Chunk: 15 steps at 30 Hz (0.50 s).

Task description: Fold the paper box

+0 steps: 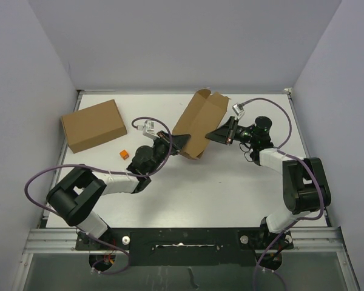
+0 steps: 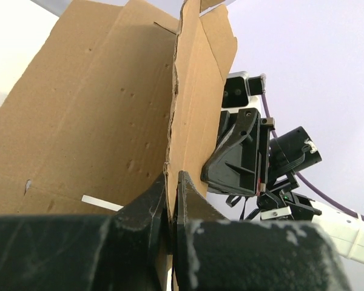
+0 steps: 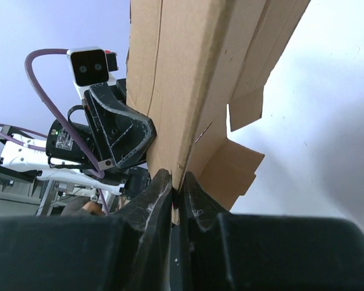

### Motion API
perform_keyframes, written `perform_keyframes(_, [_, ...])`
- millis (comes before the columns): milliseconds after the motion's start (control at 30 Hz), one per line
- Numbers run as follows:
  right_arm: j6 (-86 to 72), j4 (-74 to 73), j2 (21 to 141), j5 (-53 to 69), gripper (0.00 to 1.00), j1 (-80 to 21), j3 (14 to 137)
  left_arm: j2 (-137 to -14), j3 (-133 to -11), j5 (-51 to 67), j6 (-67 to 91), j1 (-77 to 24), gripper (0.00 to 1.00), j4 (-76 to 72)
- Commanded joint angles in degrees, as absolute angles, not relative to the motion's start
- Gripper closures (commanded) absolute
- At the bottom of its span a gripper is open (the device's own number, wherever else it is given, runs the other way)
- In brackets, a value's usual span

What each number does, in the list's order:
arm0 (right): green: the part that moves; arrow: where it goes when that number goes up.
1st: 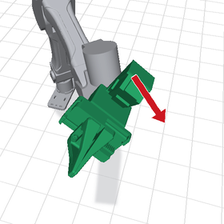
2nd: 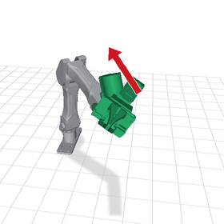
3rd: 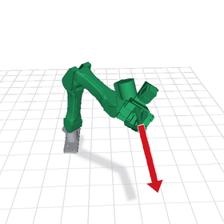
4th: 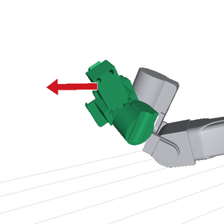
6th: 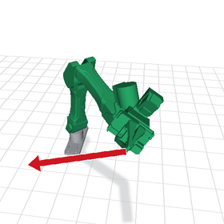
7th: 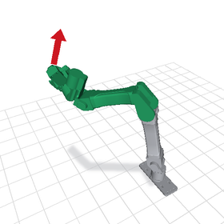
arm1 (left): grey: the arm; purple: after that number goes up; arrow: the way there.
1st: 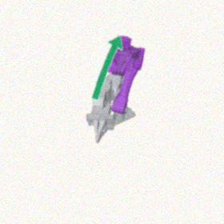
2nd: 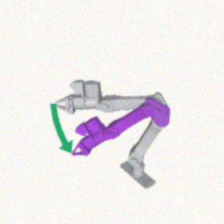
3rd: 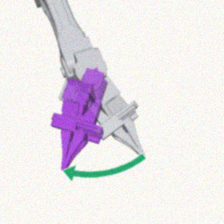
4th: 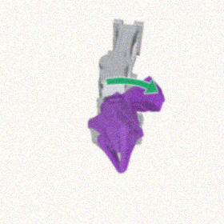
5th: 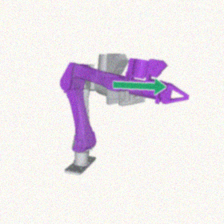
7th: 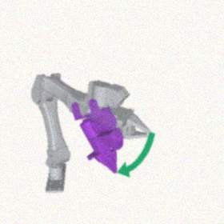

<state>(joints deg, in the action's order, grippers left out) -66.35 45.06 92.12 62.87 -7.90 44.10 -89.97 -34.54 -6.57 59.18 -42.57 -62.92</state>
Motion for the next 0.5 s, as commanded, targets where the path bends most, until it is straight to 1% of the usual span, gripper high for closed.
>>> perform_keyframes(0, [-63.5, 42.8, 89.6, 62.4, 0.9, -7.3, 45.2, -92.3, -35.4, -3.0, 59.4, -41.4, 1.0, -70.8])
perform_keyframes(100, [-62.1, 40.4, 89.5, 61.3, 0.75, -5.9, 45.2, -93.1, -36.1, 0.0, 60.4, -40.5, 1.0, -71.5])
perform_keyframes(167, [-62.4, 40.3, 89.5, 60.9, 0.69, -4.5, 45.1, -93.8, -36.6, 2.5, 61.4, -39.9, 1.0, -71.6])
perform_keyframes(233, [-62.8, 40.2, 89.4, 60.4, 0.65, -2.9, 44.9, -94.5, -37.0, 4.6, 62.5, -39.2, 1.0, -71.8])
perform_keyframes(300, [-63.1, 40.2, 89.1, 60.2, 0.64, -1.5, 44.7, -95.0, -37.5, 6.4, 63.4, -38.6, 1.0, -71.4])
perform_keyframes(467, [-63.3, 40.0, 89.1, 60.4, 0.57, 1.4, 45.0, -97.2, -39.9, 11.2, 65.3, -37.9, 1.0, -70.3])
